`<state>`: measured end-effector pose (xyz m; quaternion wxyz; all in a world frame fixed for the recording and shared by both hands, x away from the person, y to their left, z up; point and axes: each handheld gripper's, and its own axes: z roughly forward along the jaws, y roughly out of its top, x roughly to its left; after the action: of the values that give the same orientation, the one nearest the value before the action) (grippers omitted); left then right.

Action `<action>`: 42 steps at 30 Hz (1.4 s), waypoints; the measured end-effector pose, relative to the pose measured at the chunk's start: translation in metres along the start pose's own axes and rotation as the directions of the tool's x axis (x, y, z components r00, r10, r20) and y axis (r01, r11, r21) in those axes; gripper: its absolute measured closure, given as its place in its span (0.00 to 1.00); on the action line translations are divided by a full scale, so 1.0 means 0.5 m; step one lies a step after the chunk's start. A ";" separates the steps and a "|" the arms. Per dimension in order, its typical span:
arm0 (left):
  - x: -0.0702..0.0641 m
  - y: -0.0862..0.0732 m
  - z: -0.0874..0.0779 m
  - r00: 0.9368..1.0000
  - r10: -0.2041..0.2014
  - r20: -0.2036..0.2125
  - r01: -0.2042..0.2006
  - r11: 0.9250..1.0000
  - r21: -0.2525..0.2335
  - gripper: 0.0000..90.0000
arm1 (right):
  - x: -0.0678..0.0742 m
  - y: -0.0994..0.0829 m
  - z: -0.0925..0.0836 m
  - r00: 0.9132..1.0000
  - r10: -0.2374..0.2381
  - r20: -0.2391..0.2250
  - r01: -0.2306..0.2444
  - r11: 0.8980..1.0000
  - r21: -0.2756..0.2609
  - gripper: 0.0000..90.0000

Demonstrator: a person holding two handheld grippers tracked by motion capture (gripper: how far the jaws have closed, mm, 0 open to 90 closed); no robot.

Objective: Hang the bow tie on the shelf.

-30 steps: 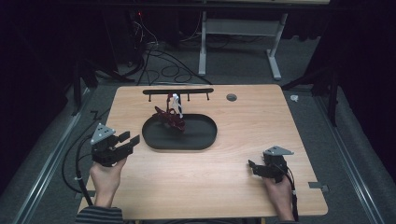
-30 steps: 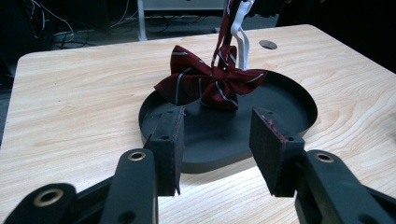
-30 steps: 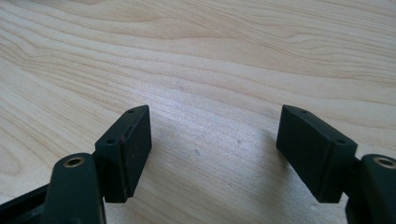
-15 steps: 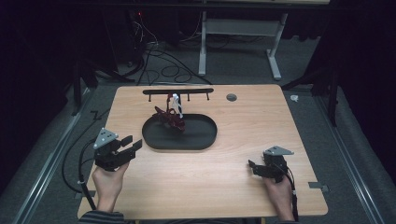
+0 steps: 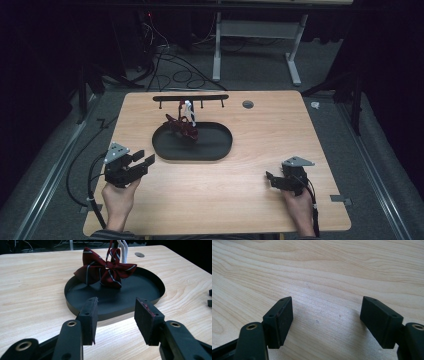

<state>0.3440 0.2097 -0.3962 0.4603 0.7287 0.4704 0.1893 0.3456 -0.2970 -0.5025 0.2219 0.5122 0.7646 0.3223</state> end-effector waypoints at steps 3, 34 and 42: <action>0.001 -0.005 0.000 1.000 -0.005 0.002 0.005 1.000 0.001 0.60 | 0.000 0.000 0.000 1.000 -0.001 0.000 0.001 1.000 -0.001 0.31; 0.004 -0.068 0.040 0.999 -0.051 0.019 0.050 0.996 0.071 0.59 | 0.000 0.000 0.000 1.000 -0.001 0.001 0.001 1.000 0.002 0.31; 0.000 -0.081 0.057 0.998 -0.053 0.021 0.050 0.994 0.095 0.58 | 0.000 0.000 0.000 1.000 -0.003 0.001 0.003 1.000 0.001 0.31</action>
<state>0.3435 0.2013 -0.4448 0.4355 0.7394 0.4921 0.1463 0.3456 -0.2969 -0.5024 0.2225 0.5112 0.7655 0.3212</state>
